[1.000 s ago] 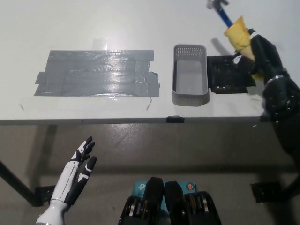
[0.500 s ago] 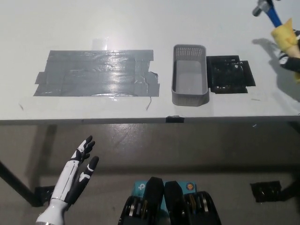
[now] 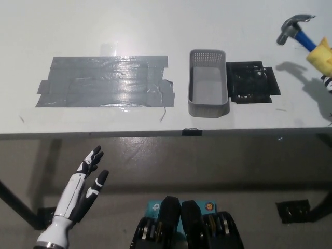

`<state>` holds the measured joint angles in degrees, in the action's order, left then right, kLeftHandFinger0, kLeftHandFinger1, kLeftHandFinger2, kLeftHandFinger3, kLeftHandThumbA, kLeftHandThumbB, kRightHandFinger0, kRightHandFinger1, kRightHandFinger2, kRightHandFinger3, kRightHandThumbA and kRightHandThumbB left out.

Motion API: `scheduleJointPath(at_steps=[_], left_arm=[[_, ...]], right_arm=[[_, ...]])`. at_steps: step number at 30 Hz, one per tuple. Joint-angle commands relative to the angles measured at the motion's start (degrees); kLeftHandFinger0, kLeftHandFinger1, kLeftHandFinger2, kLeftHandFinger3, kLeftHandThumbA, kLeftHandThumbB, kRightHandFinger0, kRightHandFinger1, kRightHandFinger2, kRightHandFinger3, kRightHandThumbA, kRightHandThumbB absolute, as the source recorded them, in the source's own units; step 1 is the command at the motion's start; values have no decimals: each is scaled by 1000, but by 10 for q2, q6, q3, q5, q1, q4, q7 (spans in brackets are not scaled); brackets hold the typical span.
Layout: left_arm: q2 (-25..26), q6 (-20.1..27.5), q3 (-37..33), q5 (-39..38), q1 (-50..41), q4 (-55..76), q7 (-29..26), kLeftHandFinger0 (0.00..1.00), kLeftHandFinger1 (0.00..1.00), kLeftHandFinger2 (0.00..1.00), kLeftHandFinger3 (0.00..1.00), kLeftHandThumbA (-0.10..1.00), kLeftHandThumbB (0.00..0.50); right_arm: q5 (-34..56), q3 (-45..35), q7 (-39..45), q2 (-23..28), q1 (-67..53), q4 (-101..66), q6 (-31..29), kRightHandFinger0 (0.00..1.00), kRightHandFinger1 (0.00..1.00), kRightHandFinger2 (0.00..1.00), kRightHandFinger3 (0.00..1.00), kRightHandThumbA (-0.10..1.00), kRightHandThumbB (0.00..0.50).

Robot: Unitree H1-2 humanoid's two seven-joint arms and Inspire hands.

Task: The robot picks the hammer with right hand and hits the black area on the desk and places it back.

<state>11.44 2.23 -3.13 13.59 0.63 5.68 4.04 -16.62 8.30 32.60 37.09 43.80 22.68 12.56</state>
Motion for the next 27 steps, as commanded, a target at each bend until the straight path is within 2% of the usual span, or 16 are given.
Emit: scheduleJointPath(at_steps=[1, 7, 11, 16, 19, 21, 23, 25, 27], left_arm=[[9, 24, -2, -2, 6, 4, 2, 1000, 1000, 1000, 1000, 953, 0], [9, 26, -2, 0, 6, 3, 1, 1000, 1000, 1000, 1000, 948, 0], [8, 31, -3, 2, 7, -1, -1, 1000, 1000, 1000, 1000, 939, 0], [6, 29, -2, 0, 5, 0, 0, 1000, 1000, 1000, 1000, 938, 0], [6, 27, -2, 0, 3, 2, 1, 1000, 1000, 1000, 1000, 939, 0], [6, 22, -3, -1, 3, 4, 4, 1000, 1000, 1000, 1000, 945, 0], [6, 29, -4, 0, 5, 1, 2, 1000, 1000, 1000, 1000, 932, 0], [7, 33, -5, 1, 6, -1, 2, 1000, 1000, 1000, 1000, 929, 0], [6, 34, -6, 1, 7, -4, 1, 1000, 1000, 1000, 1000, 930, 0]], right_arm=[[9, 4, 22, 21, 17, -43, 15, 203, 713, 998, 1000, -100, 77], [6, 16, 24, 12, 17, -42, 21, 203, 698, 982, 1000, -100, 74], [1, 24, 15, 6, 20, -29, -2, 200, 674, 952, 1000, -100, 83], [-5, 30, 7, -1, 24, -17, -6, 206, 684, 955, 1000, -100, 87], [-12, 34, -5, 1, 34, 2, -30, 251, 712, 962, 1000, -100, 111], [-8, 25, -11, 6, 48, 8, -33, 268, 696, 951, 1000, -100, 90], [18, -5, -12, 12, 62, -2, -23, 329, 724, 971, 1000, -100, 97], [29, -35, -20, 15, 77, -29, 8, 337, 721, 993, 1000, -100, 85], [45, -71, -27, 16, 97, -48, 21, 315, 682, 951, 1000, -100, 66]])
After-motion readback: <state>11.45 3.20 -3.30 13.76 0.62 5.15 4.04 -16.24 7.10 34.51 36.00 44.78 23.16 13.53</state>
